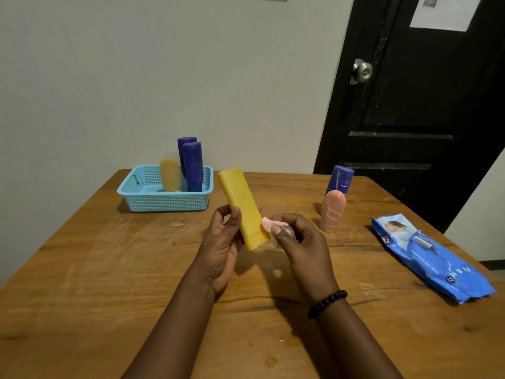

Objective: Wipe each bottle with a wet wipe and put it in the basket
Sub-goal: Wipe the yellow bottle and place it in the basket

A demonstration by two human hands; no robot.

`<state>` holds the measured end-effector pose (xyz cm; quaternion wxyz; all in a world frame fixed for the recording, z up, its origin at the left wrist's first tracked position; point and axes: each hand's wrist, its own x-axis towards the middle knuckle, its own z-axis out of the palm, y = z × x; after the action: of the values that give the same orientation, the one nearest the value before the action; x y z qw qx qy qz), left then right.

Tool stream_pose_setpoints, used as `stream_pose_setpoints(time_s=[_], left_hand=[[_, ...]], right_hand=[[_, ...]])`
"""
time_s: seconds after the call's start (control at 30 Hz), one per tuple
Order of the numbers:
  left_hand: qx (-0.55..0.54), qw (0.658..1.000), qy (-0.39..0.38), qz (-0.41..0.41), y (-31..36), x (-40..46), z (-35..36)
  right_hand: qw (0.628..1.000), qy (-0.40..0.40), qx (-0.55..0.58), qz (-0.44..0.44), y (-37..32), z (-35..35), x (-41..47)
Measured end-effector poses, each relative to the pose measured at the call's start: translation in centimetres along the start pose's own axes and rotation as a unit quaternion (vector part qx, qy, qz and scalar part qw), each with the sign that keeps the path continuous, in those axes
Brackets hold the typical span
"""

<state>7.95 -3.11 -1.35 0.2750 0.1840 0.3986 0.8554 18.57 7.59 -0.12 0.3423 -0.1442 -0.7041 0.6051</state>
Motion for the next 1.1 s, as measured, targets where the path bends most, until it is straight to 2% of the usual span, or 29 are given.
stream_pose_setpoints(time_s=[0.2,0.33,0.47,0.57,0.83,0.97,1.1], left_hand=[[-0.003,0.999,-0.031,-0.019,-0.1,-0.5,0.2],[-0.007,0.999,-0.037,-0.02,0.0,-0.7,0.3],[-0.015,0.999,-0.037,-0.025,-0.1,-0.6,0.3],[-0.006,0.999,-0.03,-0.017,0.0,-0.5,0.1],[-0.066,0.998,0.001,-0.001,-0.6,-0.2,-0.6],[-0.078,0.997,0.018,-0.009,-1.0,-0.1,-0.8],[-0.081,0.996,0.034,-0.003,-0.9,0.0,-1.1]], right_hand=[[0.986,0.022,-0.088,-0.141,-2.6,0.9,2.2],[0.947,0.043,-0.2,-0.248,-4.5,2.4,4.3],[0.919,0.047,-0.257,-0.294,-4.7,3.5,5.3],[0.912,0.019,-0.289,-0.292,-4.2,3.9,4.8],[0.938,-0.035,-0.265,-0.222,-2.2,3.6,1.2],[0.936,-0.035,-0.268,-0.226,-1.2,3.2,0.1],[0.926,-0.071,-0.282,-0.243,-0.2,2.5,-1.1]])
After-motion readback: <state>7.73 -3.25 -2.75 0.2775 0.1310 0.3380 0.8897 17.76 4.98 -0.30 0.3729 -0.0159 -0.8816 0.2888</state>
